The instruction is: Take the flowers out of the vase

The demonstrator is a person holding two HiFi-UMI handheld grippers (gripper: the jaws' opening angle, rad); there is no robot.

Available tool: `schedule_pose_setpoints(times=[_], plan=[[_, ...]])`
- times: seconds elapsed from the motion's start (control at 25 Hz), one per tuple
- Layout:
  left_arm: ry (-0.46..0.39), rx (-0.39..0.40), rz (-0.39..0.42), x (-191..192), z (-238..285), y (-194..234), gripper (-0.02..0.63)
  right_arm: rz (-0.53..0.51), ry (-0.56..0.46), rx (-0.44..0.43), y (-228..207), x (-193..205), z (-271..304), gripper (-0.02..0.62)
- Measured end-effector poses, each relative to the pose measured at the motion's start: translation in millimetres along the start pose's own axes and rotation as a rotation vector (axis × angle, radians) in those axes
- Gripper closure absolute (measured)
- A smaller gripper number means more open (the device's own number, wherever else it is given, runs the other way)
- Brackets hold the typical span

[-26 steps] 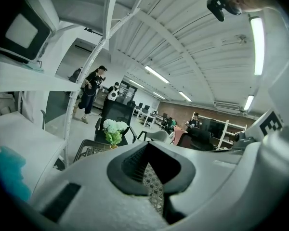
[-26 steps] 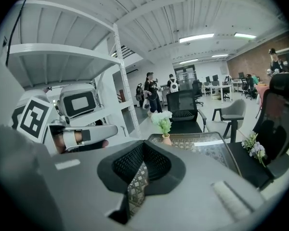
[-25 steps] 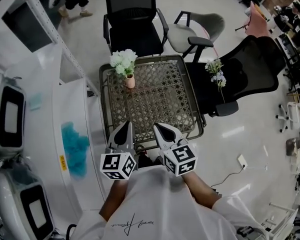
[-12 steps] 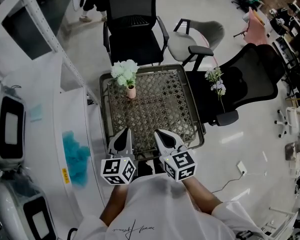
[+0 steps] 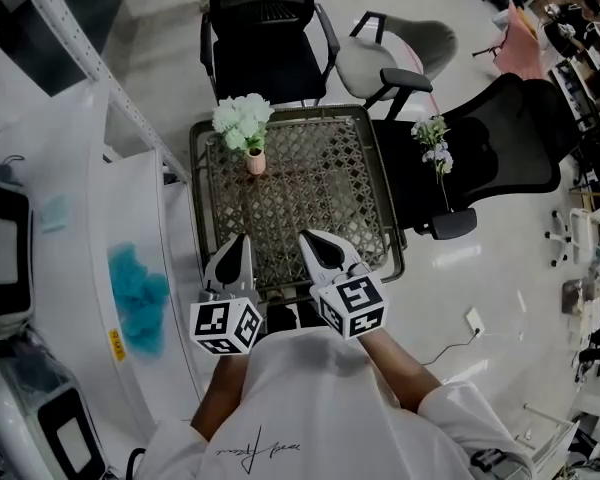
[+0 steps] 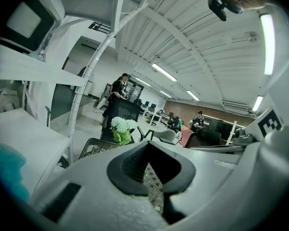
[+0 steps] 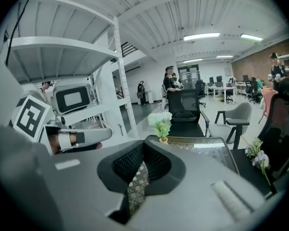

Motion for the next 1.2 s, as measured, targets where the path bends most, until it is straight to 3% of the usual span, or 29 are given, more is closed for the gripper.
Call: schedule_pose_setpoints(times=[0.24, 1.2], plan=[[-0.024, -0.049, -0.007, 2, 8, 3, 0.609, 0.004, 0.02, -0.024, -11, 3, 17, 0.588], [0.062, -0.077, -0.038, 18, 49, 5, 0.609, 0.038, 0.065, -0.098, -49, 11, 56, 0.586]])
Point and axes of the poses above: the fingertips, and each gripper's own axes: z forward along the fingers, y to its left, x out of its underside, the point moved 10 cm from there along -z, backward along the fingers, and after that the axes turned 6 degrees about -y, right-handed, at the moved point
